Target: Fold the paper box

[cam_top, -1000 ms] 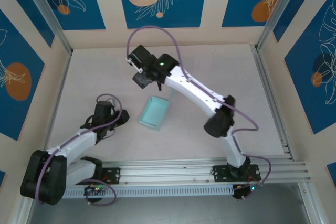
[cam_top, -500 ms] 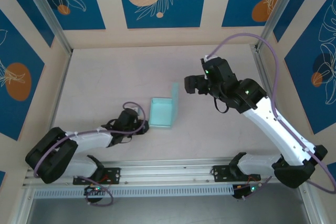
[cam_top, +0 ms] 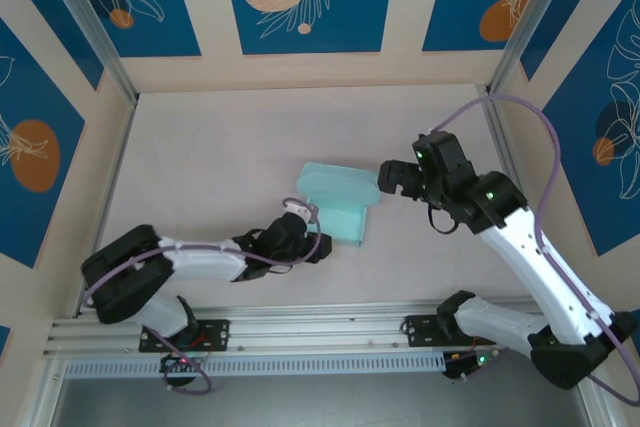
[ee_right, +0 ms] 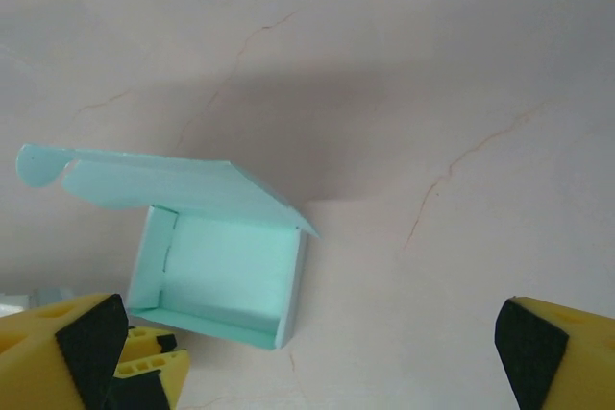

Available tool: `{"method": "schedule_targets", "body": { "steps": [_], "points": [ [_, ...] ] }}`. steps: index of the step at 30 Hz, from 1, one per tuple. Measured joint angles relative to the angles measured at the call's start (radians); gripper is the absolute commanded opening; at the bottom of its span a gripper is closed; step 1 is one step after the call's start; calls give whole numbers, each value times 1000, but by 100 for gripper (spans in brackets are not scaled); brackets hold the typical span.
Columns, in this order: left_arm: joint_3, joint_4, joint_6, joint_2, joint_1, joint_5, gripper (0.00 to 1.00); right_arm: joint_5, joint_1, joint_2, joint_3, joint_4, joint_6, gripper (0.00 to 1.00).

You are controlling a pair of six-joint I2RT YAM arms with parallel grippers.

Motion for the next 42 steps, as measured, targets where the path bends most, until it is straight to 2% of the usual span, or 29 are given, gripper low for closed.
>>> {"method": "schedule_targets", "body": {
  "steps": [4,7,10,13,16,22,34,42],
  "points": [
    [29,-143,58,-237,36,-83,39,-29,13,-80,-129,8,68,85],
    [35,-224,92,-377,146,-128,39,-60,48,-85,-231,26,120,81],
    [31,-270,118,-416,262,-132,40,-90,70,-52,-308,67,163,77],
    [32,-296,151,-362,301,-118,42,-121,78,-22,-367,124,196,73],
    [50,-299,180,-232,303,-70,42,-150,79,12,-404,190,218,68],
    [94,-263,193,-30,303,21,40,-184,80,137,-415,303,227,67],
    [148,-188,203,119,303,107,38,-184,80,317,-423,401,222,61],
    [202,-154,203,187,299,117,36,-182,80,399,-423,436,203,59]
  ]
}}
